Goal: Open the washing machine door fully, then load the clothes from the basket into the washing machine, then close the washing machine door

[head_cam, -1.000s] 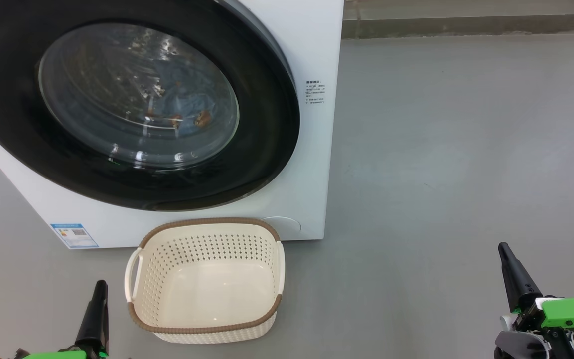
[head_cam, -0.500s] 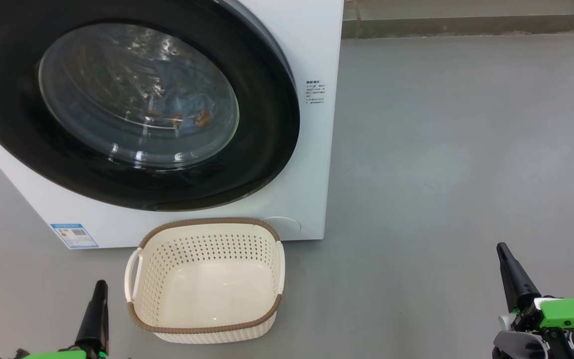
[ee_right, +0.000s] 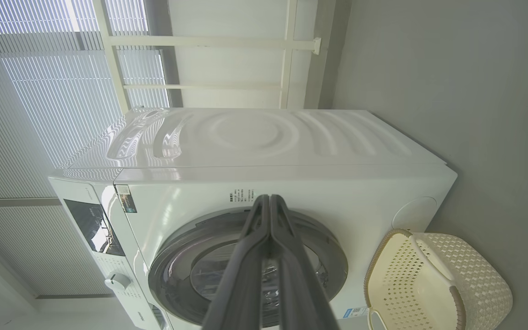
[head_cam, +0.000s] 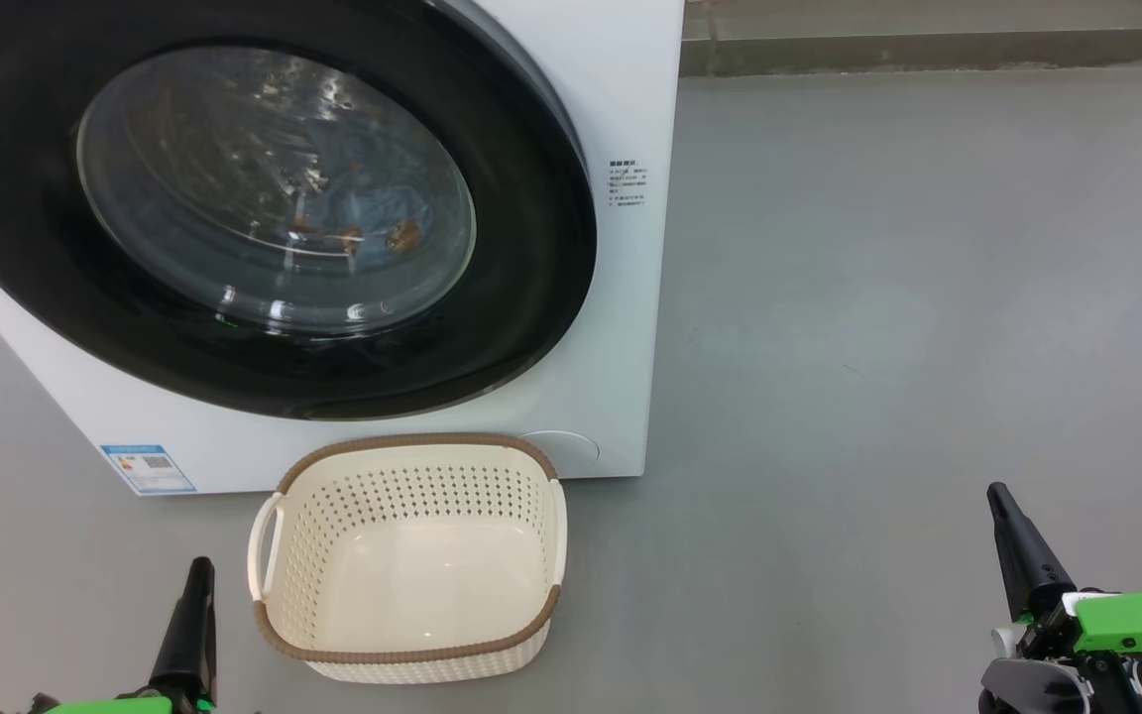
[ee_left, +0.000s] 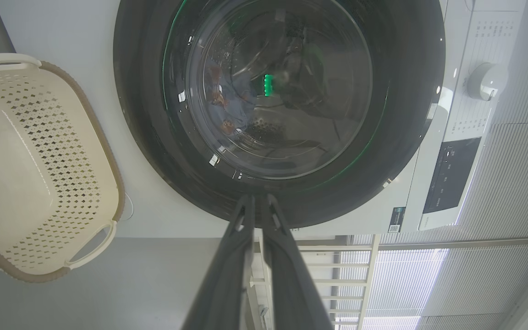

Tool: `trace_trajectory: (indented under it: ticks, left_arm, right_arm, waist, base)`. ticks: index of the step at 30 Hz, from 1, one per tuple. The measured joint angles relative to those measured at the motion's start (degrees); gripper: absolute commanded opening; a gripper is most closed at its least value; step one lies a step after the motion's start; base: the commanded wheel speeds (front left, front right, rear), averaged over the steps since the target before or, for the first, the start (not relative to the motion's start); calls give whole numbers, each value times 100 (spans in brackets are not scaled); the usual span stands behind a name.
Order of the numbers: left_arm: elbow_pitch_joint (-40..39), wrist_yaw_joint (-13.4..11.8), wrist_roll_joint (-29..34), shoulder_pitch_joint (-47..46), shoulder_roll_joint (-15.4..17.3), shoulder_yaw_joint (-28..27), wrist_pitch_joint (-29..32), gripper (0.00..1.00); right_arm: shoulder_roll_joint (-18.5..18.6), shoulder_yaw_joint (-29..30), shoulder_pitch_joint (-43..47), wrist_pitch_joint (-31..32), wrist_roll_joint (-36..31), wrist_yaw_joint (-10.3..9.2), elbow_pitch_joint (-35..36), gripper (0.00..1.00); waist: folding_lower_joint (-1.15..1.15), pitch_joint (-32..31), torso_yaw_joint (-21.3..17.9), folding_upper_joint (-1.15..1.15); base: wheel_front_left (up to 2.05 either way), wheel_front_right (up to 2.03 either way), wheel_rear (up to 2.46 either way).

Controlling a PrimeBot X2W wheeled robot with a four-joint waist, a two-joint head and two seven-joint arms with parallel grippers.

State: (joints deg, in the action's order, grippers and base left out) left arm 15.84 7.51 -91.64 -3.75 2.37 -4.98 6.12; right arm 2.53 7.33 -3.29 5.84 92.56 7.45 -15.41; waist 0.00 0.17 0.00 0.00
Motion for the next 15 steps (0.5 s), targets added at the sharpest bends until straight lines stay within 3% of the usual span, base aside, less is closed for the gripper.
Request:
trace_trajectory:
  ticks: [15]
  left_arm:
    - [0, 0, 0, 0, 0, 1, 0, 0]
  right_arm:
    - [-2, 5, -1, 14, -1, 0, 0, 0]
  waist:
    - [0, 0, 0, 0]
  base:
    - [0, 0, 0]
